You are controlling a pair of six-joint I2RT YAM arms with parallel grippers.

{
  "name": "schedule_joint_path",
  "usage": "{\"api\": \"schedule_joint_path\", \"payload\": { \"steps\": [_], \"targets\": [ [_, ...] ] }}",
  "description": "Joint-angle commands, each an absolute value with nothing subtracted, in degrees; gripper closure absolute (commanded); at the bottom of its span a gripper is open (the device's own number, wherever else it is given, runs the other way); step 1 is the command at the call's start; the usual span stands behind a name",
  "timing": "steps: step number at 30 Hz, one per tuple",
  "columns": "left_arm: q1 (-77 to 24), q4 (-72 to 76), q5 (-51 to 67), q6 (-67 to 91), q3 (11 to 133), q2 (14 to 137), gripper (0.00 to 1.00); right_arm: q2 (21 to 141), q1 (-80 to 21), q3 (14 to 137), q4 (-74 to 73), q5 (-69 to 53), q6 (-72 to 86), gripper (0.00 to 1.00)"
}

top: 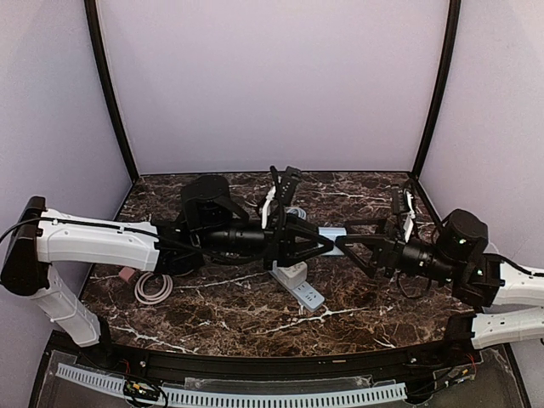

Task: Insert the plug

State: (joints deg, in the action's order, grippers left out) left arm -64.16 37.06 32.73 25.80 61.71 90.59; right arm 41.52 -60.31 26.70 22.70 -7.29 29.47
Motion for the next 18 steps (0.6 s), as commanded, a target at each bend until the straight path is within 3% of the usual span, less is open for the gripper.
{"api": "schedule_joint_path", "payload": {
  "steps": [1, 9, 18],
  "targets": [
    [-63.8, 27.3, 24.6, 21.1, 59.0, 82.3, 0.99, 41.8, -60.2, 32.8, 5.0, 4.8, 30.2, 0.01],
    [-63.8, 2.9, 8.4, 18.1, 58.7, 75.8, 0.99, 45.3, -60.2, 41.8, -16.0, 13.3, 30.9, 0.02],
    [-63.9, -15.3, -4.6, 25.7, 66.0, 82.5, 0.99, 46.6, -60.2, 39.6, -19.4, 20.2, 35.3, 0.02]
  ]
}}
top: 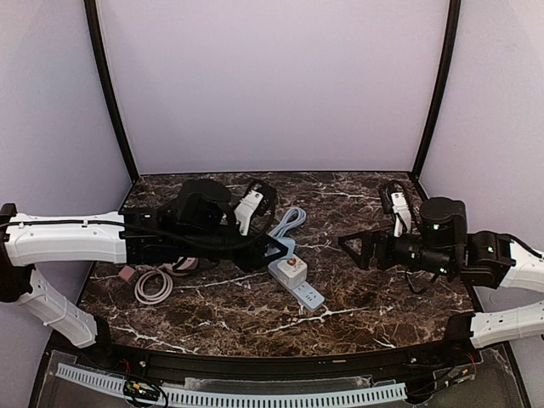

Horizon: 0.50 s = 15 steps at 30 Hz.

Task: Insert the plug

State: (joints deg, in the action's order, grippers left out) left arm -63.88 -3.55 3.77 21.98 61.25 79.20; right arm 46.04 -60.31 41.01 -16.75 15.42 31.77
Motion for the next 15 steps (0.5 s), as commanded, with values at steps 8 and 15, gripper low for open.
{"api": "schedule_joint_path", "payload": {
  "steps": [8, 15],
  "targets": [
    [-63.9, -27.3, -14.9, 33.2, 67.1, 86.3, 0.99, 57.9, -60.0, 34.8, -15.4, 13.9, 39.5, 0.01],
    [-61.7, -27.4, -15.7, 36.6, 62.8, 86.2, 0.99, 70.7, -59.5, 32.8, -5.9, 2.9, 38.6, 0.09]
  ]
}}
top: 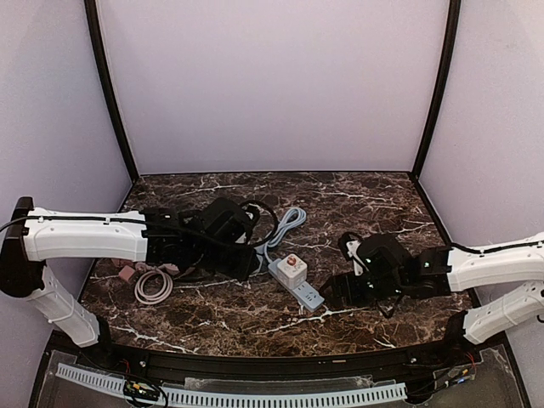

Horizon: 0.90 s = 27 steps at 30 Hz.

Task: Insert the plug

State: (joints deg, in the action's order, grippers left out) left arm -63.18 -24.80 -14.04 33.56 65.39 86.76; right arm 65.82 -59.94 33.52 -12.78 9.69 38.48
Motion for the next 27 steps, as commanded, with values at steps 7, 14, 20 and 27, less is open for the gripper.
{"api": "schedule_joint_path", "payload": {
  "steps": [7, 14, 20, 27],
  "targets": [
    [-60.5, -25.2, -15.1, 36.5, 60.6, 86.1, 0.99, 76.8, -58.2, 33.7, 1.3, -3.8, 35.8, 0.1],
    [-60.0, -25.4, -15.3, 36.2, 59.6, 84.3, 0.99, 82.5, -57.9, 35.3, 5.6, -7.5, 35.6, 0.1],
    [-59.9, -26.2, -14.2, 36.4, 59.2, 83.5, 0.99, 85.5, -57.9, 36.5, 8.2, -10.2, 36.0, 0.14],
    [-59.9, -27.7, -12.9, 36.7, 58.4, 82.1, 0.99, 89.7, -61.3, 40.6, 12.5, -16.3, 37.6, 0.2]
  ]
}}
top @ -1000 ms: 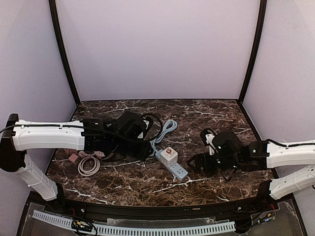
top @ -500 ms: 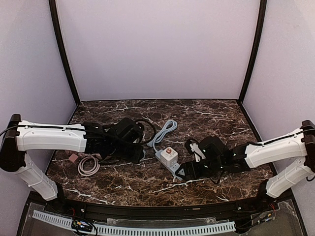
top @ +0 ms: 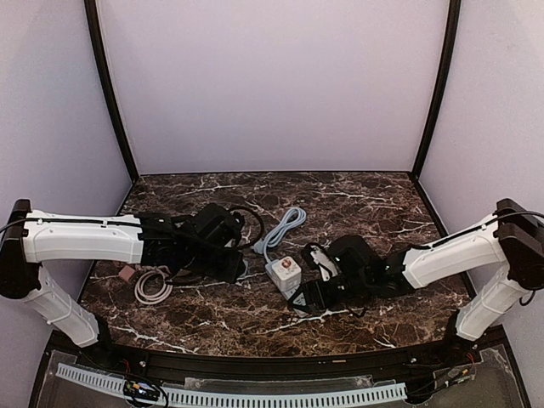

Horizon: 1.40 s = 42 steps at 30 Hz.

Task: Insert the plug

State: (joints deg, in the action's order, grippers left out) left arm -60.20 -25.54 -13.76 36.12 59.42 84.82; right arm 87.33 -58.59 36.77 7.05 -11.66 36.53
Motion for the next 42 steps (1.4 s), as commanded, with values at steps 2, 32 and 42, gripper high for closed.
{"api": "schedule_joint_path", "payload": {
  "steps": [2, 32, 42],
  "targets": [
    [-59.9, -28.8, -12.4, 36.9, 58.3, 81.6, 0.99, 92.2, -63.4, 43.0, 14.1, -17.4, 38.1, 0.2],
    [-60.0, -35.1, -7.3, 41.0, 54.7, 75.4, 0.99, 88.7, -65.7, 41.3, 3.8, -2.2, 39.1, 0.42],
    [-59.9, -33.5, -7.2, 40.7, 53.7, 77.0, 0.99, 94.8, -63.0, 40.5, 13.3, -12.9, 37.9, 0.64]
  ]
}}
